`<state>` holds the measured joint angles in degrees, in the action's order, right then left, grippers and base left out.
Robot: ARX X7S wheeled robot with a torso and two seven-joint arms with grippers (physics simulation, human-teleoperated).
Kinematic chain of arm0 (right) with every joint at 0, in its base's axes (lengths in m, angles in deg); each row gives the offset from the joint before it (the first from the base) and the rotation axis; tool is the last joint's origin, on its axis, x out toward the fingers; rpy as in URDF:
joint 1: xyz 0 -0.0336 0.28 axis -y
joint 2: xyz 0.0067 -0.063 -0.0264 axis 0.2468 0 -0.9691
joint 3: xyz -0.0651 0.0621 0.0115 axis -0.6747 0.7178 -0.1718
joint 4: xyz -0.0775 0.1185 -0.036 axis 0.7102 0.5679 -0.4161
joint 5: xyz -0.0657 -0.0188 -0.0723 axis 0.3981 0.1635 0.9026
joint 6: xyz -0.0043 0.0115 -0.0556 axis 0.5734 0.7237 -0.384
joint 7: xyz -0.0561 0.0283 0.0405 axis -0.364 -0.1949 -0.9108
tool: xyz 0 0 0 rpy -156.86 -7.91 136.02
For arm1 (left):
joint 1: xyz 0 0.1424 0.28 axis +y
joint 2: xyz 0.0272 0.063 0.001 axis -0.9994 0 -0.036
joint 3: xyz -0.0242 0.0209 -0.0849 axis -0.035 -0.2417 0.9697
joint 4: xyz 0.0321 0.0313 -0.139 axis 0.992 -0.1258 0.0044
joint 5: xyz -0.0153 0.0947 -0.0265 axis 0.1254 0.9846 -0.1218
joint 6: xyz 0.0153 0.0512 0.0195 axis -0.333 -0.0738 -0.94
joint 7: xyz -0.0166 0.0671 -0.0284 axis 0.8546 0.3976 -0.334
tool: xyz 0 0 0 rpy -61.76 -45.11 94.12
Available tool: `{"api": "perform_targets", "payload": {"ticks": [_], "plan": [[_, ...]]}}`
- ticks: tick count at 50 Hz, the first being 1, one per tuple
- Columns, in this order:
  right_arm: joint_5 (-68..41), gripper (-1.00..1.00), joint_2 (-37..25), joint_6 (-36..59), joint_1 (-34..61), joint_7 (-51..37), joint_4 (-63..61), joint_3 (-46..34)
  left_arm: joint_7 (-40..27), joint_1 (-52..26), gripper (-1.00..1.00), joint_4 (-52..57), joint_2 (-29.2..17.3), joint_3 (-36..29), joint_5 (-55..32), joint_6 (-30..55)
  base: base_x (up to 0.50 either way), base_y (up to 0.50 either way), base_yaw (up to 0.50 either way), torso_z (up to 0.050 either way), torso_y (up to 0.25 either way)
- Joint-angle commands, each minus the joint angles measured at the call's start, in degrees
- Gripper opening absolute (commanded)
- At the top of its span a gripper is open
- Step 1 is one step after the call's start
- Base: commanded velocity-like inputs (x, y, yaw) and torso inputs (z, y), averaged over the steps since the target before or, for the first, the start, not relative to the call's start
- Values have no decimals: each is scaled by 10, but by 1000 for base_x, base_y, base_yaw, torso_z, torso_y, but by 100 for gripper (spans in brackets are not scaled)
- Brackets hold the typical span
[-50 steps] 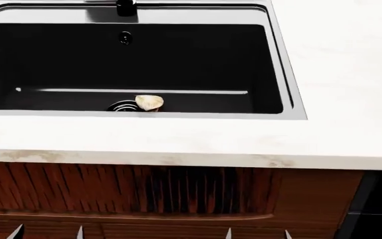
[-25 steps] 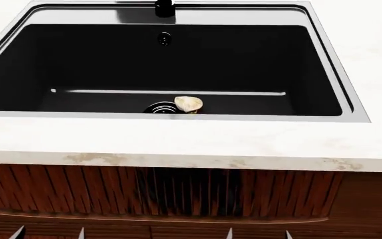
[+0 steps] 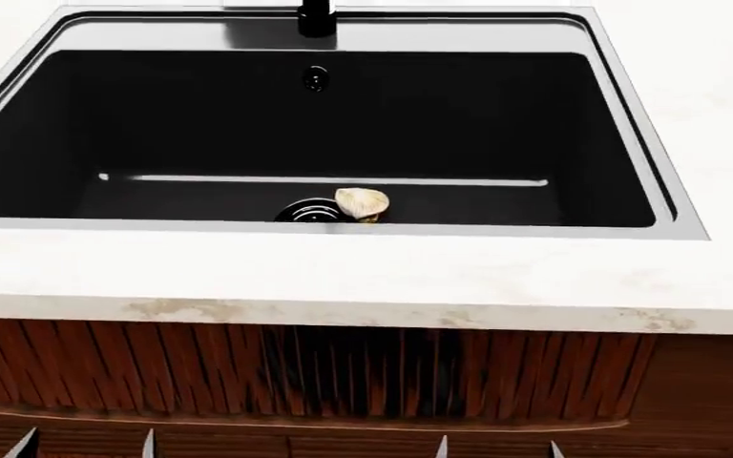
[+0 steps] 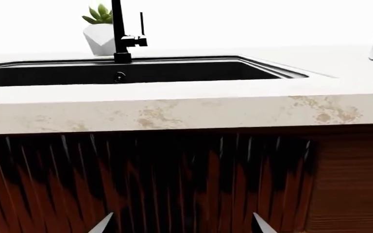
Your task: Turn on the sink faucet.
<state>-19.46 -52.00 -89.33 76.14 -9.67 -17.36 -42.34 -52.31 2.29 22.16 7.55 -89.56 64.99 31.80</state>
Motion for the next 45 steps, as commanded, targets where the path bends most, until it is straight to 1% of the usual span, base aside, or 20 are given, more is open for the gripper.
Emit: {"api": "perform_targets", "payload": {"ticks": [1, 4, 5, 13, 26, 28, 29, 30, 31, 34, 37, 41, 45], "plan": [[-4, 100, -6, -3, 1, -8, 0, -8, -18, 5, 100, 2, -9, -5, 16, -34, 0, 0, 0, 50, 0], [-4, 100, -7, -3, 1, -10, 0, -10, -17, 5, 100, 3, -10, -6, 10, -33, 0, 0, 0, 50, 0], [-3, 100, -8, -1, 2, -11, 1, -11, -24, 3, 100, 3, -11, -10, 23, -31, 0, 0, 0, 50, 0], [-13, 100, -9, -9, 2, -13, 3, -12, -18, 1, 100, 0, -13, -11, 3, -32, 0, 0, 0, 50, 0], [-19, 100, -15, -13, 4, -16, 3, -21, -24, -1, 100, -2, -16, -15, -4, -37, 0, 0, 0, 50, 0], [-19, 100, -16, -14, 4, -17, 3, -21, -21, 6, 100, 4, -22, -14, -9, -39, 0, 0, 0, 50, 0], [-19, 100, -16, -14, 3, -18, 2, -22, -18, 11, 100, 3, -19, -7, -23, -60, 0, 0, 0, 50, 0], [-19, 100, -17, -14, 3, -18, 3, -23, -17, 9, 100, 10, -19, -4, -34, -47, 0, 0, 0, 28, 0], [-20, 100, -17, -16, 3, -19, 2, -23, -13, 16, 100, 7, -22, 0, -41, -55, 0, 0, 0, 0, 0], [-19, 100, -18, -15, 4, -21, 3, -24, -19, 7, 100, 6, -19, -3, -42, -40, 0, 0, 0, 0, 0], [-23, 100, -19, -15, 6, -19, 5, -26, -27, -2, 100, 6, -17, -9, -41, -6, 0, 0, 0, 0, 0], [-23, 100, -21, -16, 6, -21, 5, -28, -29, -6, 100, 7, -14, -10, -46, -13, 0, 0, 0, 0, 0], [-23, 100, -23, -14, 4, -24, -3, -31, -27, 6, 100, 19, -22, -11, -48, -16, 0, 0, 0, 0, 0]]}}
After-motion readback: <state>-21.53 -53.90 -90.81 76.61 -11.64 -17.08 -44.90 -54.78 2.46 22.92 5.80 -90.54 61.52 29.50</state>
